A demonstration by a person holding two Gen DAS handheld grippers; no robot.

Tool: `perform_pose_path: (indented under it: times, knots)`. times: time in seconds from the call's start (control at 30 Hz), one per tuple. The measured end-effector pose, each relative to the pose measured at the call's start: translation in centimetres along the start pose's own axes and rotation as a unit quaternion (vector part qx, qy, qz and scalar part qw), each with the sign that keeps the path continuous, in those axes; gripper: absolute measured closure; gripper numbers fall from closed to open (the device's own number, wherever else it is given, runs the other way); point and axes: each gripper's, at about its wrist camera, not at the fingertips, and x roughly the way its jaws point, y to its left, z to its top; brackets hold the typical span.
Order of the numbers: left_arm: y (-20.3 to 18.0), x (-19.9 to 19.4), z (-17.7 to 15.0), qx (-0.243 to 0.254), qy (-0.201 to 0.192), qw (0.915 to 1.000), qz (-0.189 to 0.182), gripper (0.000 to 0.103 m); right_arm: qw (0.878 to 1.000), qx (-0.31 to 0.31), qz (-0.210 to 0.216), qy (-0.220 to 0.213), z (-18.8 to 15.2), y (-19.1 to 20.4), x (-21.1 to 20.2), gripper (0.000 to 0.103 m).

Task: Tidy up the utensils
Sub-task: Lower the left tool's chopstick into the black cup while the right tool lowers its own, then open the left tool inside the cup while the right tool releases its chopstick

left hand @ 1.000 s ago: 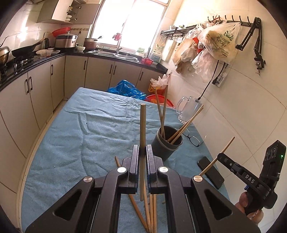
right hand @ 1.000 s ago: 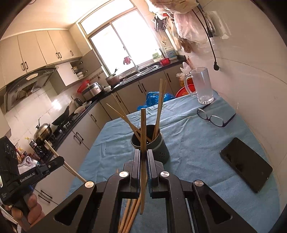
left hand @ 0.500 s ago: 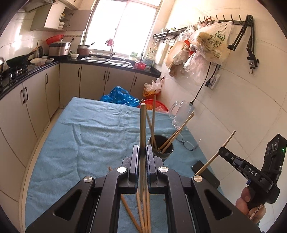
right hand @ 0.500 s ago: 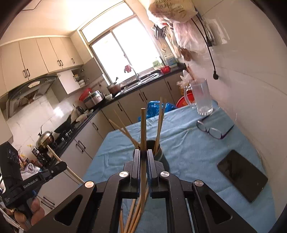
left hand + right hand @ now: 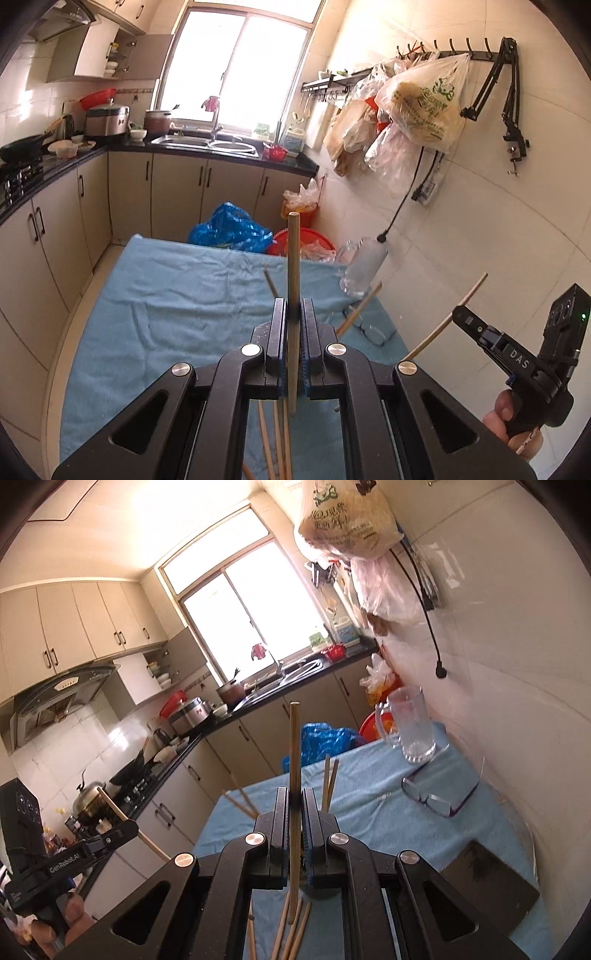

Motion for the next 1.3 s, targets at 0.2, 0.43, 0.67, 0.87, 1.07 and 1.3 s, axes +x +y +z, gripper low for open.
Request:
perform_pose_path:
  times: [0.2,0.43,0.67,0.87,1.07,1.3]
  knots:
    - [-0.7,1.5,2.7,-0.005,-0.010,0.9999,-0.005,0.097,1.000,0.007,-0.003,-0.017,2.2,0.3,0.9,0.096]
    - [-0.9,4.0,4.4,-0.017,-0.014,0.9997,-0.011,0.097,0.999,0.011,-0.020,-0.024,3.4,0.3,3.3,0.096]
    - [-0.4,8.1,2.7,-0.026,0.024,0.9993,-0.009,0.097,0.999,0.019,-0.038,0.002,2.8,-1.0,6.5,0.096]
    - [0.7,11.2,0.8,-0.040,0.059,0.9974,-0.005,0.097,0.998,0.029,-0.040,0.045,1.1,-2.2,9.2,0.096]
    - [1.6,12.4,-0.3,-0.043,0.076,0.9962,-0.001,0.097,0.996,0.036,-0.035,0.080,-0.5,-2.8,11.1,0.096]
    - [1.7,11.8,-0.2,-0.041,0.067,0.9969,-0.004,0.085,0.994,0.041,-0.021,0.095,-0.8,-2.7,11.3,0.095]
